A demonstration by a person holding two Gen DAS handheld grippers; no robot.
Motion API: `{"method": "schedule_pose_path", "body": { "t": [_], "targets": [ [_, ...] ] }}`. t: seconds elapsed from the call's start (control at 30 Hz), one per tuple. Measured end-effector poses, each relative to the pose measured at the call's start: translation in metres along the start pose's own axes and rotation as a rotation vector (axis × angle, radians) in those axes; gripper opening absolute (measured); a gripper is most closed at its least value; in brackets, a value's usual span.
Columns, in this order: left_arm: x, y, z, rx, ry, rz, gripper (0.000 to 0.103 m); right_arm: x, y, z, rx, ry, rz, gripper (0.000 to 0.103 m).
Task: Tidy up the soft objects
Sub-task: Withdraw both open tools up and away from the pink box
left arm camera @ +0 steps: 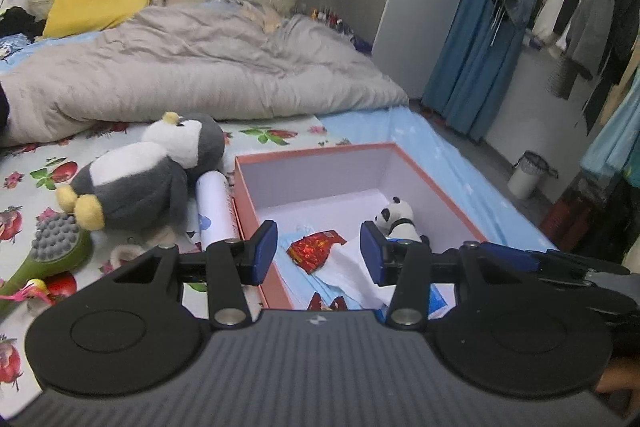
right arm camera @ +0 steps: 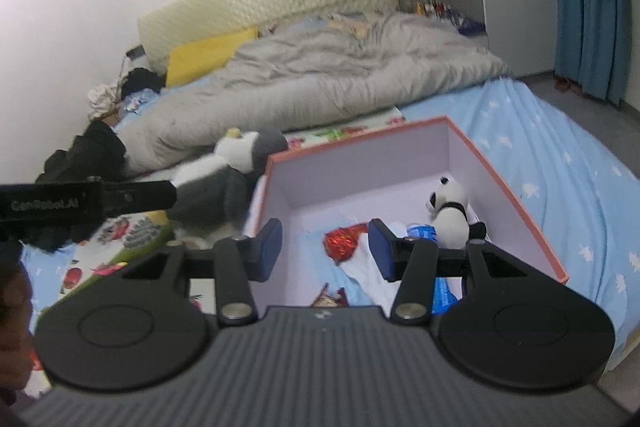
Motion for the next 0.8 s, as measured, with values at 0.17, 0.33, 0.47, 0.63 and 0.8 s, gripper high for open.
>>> {"method": "schedule_pose_path", "body": {
  "t": [0.17, 0.33, 0.47, 0.63, 0.8],
  "targets": [
    [-0.008, 0.016, -0.042, 0.047, 0.001, -0.006, 0.053, -0.024, 0.009, -0.023, 0.036, -0.018, -0.023, 0.051],
    [-0.021, 0.039, -0.081, 0.088, -0.005, -0.026, 0.056, -0.051, 0.023, -0.038, 0.054, -0.037, -0.056, 0.051],
    [-0.034, 0.061, -0.104, 0.1, -0.015, -0.043, 0.056, -0.072, 0.037, -0.046, 0.072, -0.069, -0.067, 0.051],
    [-0.053, 0.089, -0.127, 0.11, -0.03, -0.067, 0.056, -0.096, 0.058, -0.047, 0.058, -0.085, -0.099, 0.051],
    [-0.075, 0.118, -0.142, 0.112, -0.055, -0.094, 0.056, -0.114, 0.081, -0.041, 0.033, -0.107, -0.109, 0.051]
  ]
}}
Point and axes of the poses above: each gripper's, at about its wrist camera, not at the fingertips, and z roughly the way its jaws point, x to its right, y to its underside, the point moved 9 cm from there along z, roughly the way its jaws point, and after that the axes turned 14 degrees about -x, right-handed, at the moved point
